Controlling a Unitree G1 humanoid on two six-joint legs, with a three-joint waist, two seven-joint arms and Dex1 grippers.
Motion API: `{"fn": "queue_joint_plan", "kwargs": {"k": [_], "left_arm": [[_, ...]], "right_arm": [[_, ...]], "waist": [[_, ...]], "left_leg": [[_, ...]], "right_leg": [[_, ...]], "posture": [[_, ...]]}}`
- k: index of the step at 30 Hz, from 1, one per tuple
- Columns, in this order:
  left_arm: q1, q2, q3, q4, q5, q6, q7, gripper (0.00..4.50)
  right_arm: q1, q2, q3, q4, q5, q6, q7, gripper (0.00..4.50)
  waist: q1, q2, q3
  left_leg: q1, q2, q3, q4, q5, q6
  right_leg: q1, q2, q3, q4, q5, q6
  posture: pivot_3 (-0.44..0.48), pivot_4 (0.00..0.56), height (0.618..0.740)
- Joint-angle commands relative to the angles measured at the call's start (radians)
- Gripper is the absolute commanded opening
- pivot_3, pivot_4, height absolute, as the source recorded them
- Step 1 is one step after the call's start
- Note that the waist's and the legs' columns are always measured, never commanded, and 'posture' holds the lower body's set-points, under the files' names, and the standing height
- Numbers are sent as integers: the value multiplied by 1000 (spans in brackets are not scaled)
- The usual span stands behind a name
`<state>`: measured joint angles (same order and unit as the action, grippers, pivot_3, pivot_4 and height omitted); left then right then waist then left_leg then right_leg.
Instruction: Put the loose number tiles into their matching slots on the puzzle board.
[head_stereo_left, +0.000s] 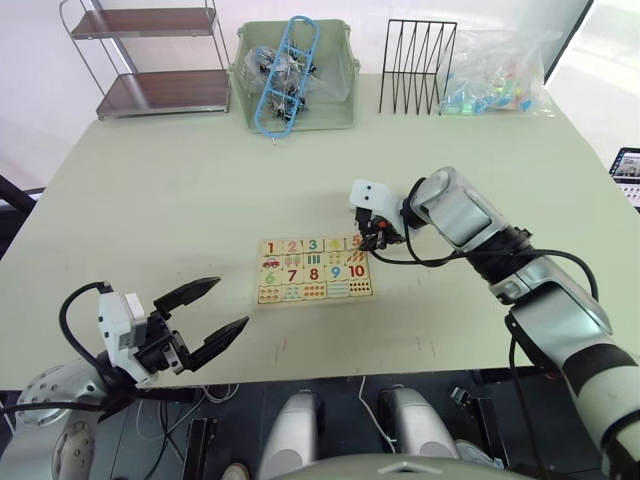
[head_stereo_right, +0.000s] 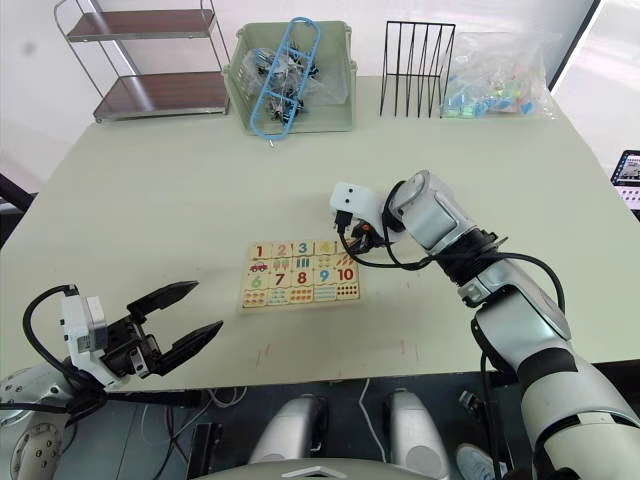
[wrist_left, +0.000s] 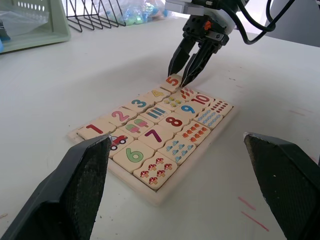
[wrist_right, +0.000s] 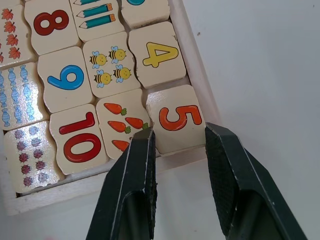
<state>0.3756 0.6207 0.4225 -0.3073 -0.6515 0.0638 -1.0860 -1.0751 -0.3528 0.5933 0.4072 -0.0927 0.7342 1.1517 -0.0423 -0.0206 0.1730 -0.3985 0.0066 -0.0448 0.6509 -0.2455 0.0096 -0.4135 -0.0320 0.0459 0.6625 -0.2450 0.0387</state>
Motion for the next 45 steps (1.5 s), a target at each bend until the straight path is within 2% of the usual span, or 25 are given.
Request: {"fn": "queue_joint_plan", "kwargs": {"k": [1,40,42,45], "left_arm": [[4,-3,5,-32,-5,-7,3,4500],[7,-8,1,-22,-2,-14,-5,4500],[8,-8,1,-22,-2,-14,-4,4500],[8,-8,1,-22,-2,-14,-5,4500]], "right_arm": [[2,3,1,-8,-11,-24,7,876],[24,22,-5,21,-31,-70,16,876],[25,21,-4,22,-32,-74,17,1939],[26,19,-3,22,-34,-79,20,3305]], "waist": [[0,0,0],[-1,0,0],[0,0,0],[0,0,0]], "left_leg": [[0,0,0,0,0,0],[0,0,-1,0,0,0],[0,0,-1,0,0,0],[0,0,-1,0,0,0]], "right_leg": [[0,0,0,0,0,0],[0,0,0,0,0,0],[0,0,0,0,0,0],[0,0,0,0,0,0]], "posture": [[0,150,739],[0,150,739],[0,150,739],[0,150,739]]}}
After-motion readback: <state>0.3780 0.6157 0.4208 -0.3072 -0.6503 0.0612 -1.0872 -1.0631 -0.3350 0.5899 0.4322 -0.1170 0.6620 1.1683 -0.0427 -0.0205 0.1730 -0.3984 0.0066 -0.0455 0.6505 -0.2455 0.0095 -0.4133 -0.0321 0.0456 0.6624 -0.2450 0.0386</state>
